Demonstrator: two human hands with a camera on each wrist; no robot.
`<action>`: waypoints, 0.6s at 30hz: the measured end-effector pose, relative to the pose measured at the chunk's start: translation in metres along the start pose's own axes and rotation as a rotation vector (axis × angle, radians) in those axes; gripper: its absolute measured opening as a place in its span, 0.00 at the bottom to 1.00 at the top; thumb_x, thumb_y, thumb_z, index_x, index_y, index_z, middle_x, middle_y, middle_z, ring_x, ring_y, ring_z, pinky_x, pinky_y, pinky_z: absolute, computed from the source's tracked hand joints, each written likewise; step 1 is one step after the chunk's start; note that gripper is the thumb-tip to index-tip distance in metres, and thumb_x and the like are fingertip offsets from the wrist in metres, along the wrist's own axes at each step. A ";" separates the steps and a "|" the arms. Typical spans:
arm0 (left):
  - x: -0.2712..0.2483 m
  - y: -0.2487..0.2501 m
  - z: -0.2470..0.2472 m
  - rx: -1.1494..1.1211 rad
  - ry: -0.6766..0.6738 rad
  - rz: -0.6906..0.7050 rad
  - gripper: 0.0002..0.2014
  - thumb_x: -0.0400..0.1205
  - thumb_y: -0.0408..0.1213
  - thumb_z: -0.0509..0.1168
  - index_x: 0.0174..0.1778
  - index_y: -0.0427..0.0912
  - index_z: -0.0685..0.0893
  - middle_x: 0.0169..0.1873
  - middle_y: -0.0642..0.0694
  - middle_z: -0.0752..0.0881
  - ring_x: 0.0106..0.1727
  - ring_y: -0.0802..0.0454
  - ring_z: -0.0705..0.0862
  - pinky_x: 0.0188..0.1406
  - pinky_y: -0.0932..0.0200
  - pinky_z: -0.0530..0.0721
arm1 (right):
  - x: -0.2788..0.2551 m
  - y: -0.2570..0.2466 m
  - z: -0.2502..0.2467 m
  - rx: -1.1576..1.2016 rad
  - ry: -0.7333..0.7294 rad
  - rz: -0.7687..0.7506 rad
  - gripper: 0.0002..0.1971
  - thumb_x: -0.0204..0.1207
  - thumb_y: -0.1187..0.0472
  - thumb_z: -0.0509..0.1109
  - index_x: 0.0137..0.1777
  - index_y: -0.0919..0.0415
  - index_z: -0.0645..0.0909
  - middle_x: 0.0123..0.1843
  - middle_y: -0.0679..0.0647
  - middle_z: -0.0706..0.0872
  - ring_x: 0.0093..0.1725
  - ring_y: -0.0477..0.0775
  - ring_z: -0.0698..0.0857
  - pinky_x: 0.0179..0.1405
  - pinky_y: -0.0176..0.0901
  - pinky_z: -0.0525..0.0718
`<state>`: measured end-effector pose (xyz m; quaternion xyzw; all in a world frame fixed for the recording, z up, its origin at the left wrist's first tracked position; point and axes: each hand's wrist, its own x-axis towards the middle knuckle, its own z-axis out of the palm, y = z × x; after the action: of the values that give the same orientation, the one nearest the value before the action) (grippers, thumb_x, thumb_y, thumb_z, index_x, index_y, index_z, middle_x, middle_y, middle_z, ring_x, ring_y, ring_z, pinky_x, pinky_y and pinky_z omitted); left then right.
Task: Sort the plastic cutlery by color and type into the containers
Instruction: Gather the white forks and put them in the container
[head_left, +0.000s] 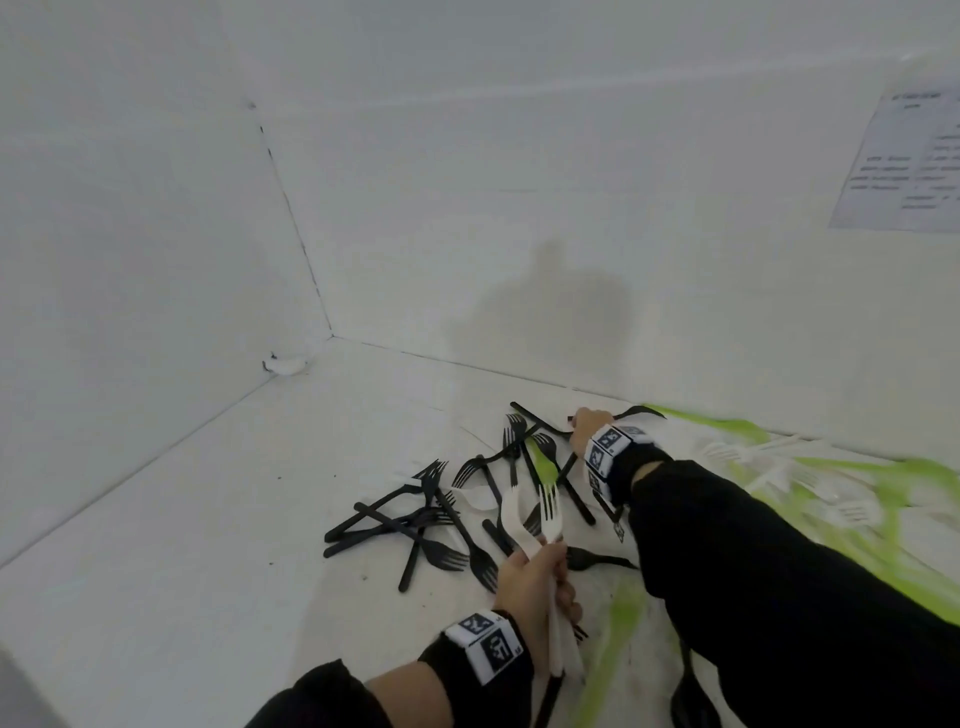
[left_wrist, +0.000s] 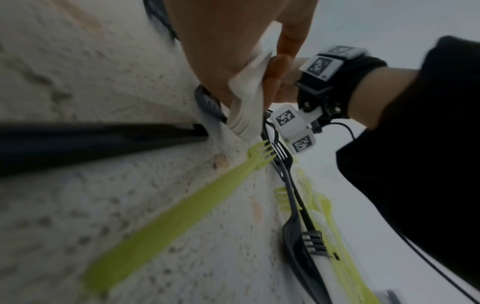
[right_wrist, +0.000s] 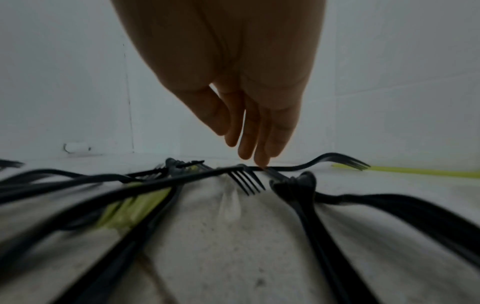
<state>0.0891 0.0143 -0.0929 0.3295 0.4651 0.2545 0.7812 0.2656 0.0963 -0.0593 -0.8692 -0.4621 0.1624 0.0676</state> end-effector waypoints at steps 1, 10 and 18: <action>0.002 0.000 0.000 0.002 0.006 -0.007 0.03 0.81 0.26 0.60 0.43 0.36 0.74 0.19 0.46 0.72 0.14 0.53 0.66 0.17 0.67 0.67 | 0.005 -0.002 0.002 -0.004 -0.005 0.003 0.16 0.81 0.66 0.58 0.67 0.67 0.74 0.67 0.61 0.80 0.67 0.61 0.80 0.64 0.46 0.79; 0.013 0.000 0.001 -0.007 -0.032 -0.055 0.11 0.84 0.36 0.62 0.38 0.38 0.70 0.20 0.46 0.72 0.15 0.53 0.67 0.19 0.65 0.66 | 0.027 -0.003 0.014 0.084 -0.028 0.093 0.19 0.79 0.52 0.66 0.60 0.67 0.81 0.61 0.60 0.85 0.62 0.58 0.83 0.55 0.42 0.79; 0.016 -0.004 0.009 0.034 -0.033 -0.021 0.11 0.83 0.36 0.64 0.39 0.39 0.70 0.19 0.48 0.73 0.15 0.55 0.68 0.18 0.65 0.69 | 0.016 0.002 0.003 0.179 0.006 0.094 0.15 0.76 0.55 0.68 0.55 0.65 0.81 0.62 0.61 0.84 0.62 0.62 0.82 0.59 0.47 0.79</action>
<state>0.1044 0.0209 -0.1018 0.3419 0.4598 0.2331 0.7857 0.2739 0.1081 -0.0659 -0.8810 -0.4041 0.2035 0.1384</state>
